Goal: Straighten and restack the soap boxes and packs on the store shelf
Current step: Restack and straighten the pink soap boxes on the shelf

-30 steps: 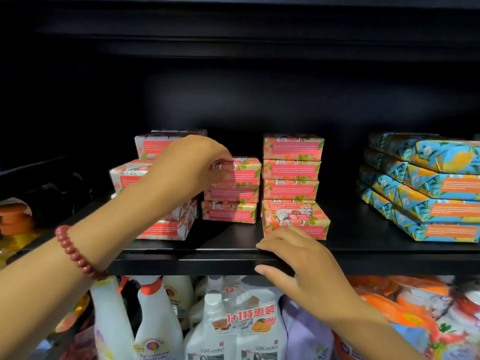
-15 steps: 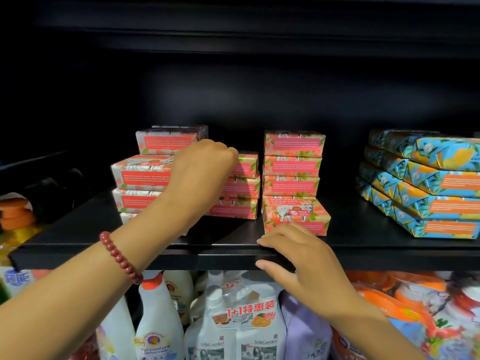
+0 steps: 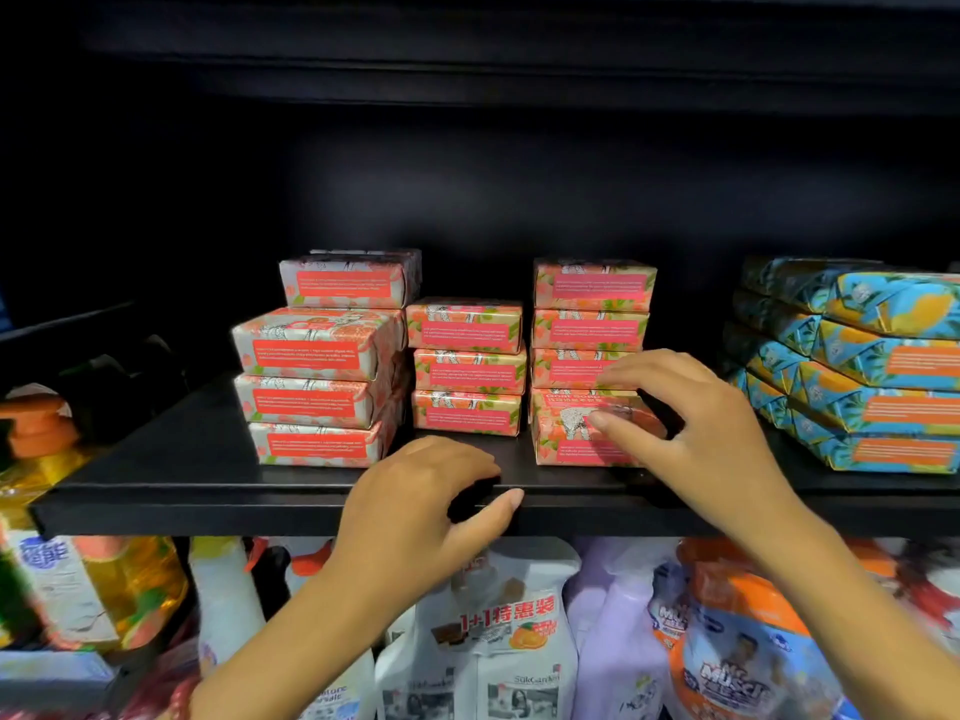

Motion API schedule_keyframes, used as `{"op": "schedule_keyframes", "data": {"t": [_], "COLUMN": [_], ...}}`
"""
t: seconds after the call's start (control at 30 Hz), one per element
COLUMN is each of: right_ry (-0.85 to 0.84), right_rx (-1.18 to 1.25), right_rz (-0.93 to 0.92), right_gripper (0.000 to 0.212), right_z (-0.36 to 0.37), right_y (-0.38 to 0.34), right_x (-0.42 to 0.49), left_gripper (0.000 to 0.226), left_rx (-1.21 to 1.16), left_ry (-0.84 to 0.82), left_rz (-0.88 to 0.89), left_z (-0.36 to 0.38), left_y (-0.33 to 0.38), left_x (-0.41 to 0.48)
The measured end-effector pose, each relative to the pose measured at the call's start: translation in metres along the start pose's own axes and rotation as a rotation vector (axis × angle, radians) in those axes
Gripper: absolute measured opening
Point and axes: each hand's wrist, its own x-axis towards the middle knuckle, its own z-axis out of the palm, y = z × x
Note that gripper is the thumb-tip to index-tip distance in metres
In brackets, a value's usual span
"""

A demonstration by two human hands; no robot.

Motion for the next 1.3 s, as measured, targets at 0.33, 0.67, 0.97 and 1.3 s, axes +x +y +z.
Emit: {"op": "schedule_keyframes", "data": {"t": [0.33,0.67,0.97,1.3], "right_ry": [-0.354,-0.052,-0.054,0.002], "right_rx": [-0.146,-0.024,0.088,0.219], "right_rz": [0.109,-0.135,-0.218,-0.037], "right_gripper": [0.085,0.072,0.079,0.047], "right_z": [0.007,0.002,-0.006,-0.015], "right_y": [0.020,-0.014,-0.031,-0.035], "right_x": [0.011,-0.007,-0.008,-0.006], "left_gripper": [0.042,0.068,0.020,0.041], "left_rx": [-0.018,-0.557,-1.103,-1.000], "left_ry": [-0.032,-0.025,-0.042,0.072], "left_rz": [-0.082,-0.421,-0.378,-0.189], "left_z": [0.001,-0.012,-0.010,-0.017], "left_y": [0.000,0.006,0.015,0.014], "left_x": [-0.003,0.021,0.027,0.024]}}
